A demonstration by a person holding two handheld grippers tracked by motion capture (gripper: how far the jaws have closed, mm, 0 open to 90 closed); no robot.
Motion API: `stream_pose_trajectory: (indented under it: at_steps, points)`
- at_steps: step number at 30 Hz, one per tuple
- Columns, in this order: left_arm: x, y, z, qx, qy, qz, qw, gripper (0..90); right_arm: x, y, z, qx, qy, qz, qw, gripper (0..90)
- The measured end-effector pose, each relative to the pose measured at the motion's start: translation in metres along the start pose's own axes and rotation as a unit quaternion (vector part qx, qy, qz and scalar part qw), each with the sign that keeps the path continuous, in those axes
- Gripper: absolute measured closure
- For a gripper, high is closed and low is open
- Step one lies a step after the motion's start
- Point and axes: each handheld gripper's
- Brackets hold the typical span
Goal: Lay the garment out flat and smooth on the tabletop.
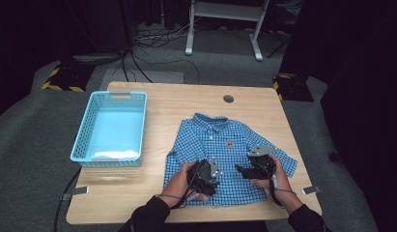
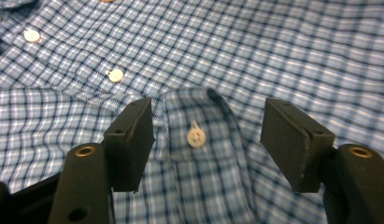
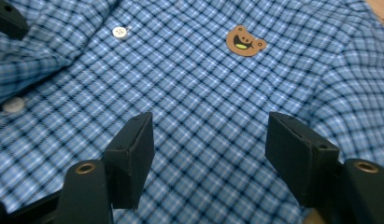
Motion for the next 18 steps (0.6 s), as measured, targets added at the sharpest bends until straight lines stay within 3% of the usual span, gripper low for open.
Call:
stream_pose_trajectory:
  at_steps: [2, 4, 7, 10, 14, 18]
  points:
    - [0.005, -0.002, -0.001, 0.008, -0.002, 0.012, 0.9999, 40.0, 0.005, -0.001, 0.000, -0.002, -0.002, 0.005, 1.0000, 33.2]
    - [0.006, -0.003, 0.001, 0.002, 0.001, 0.010, 1.0000, 43.7, 0.008, -0.001, 0.000, -0.004, -0.001, 0.011, 0.9999, 33.2]
    - [0.005, -0.002, 0.004, -0.002, 0.014, 0.004, 0.9999, 56.2, 0.010, 0.001, 0.000, -0.004, -0.001, 0.012, 0.9999, 33.2]
    - [0.003, -0.002, 0.006, -0.002, 0.019, -0.002, 0.9998, 60.6, 0.011, 0.004, -0.001, -0.004, 0.003, 0.021, 0.9998, 32.9]
    - [-0.002, -0.004, 0.011, -0.005, 0.021, -0.008, 0.9997, 71.6, 0.011, 0.006, -0.002, -0.002, 0.000, 0.015, 0.9999, 33.0]
    - [-0.003, -0.006, 0.011, 0.006, 0.026, -0.009, 0.9996, 82.7, 0.010, 0.008, -0.001, -0.009, 0.002, 0.010, 0.9999, 33.1]
Point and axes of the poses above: each handheld gripper's, and its own axes: x roughly forward along the jaws, y roughly out of its underside, z roughly to its left, and after that the axes turned 14 degrees about -y, right-handed
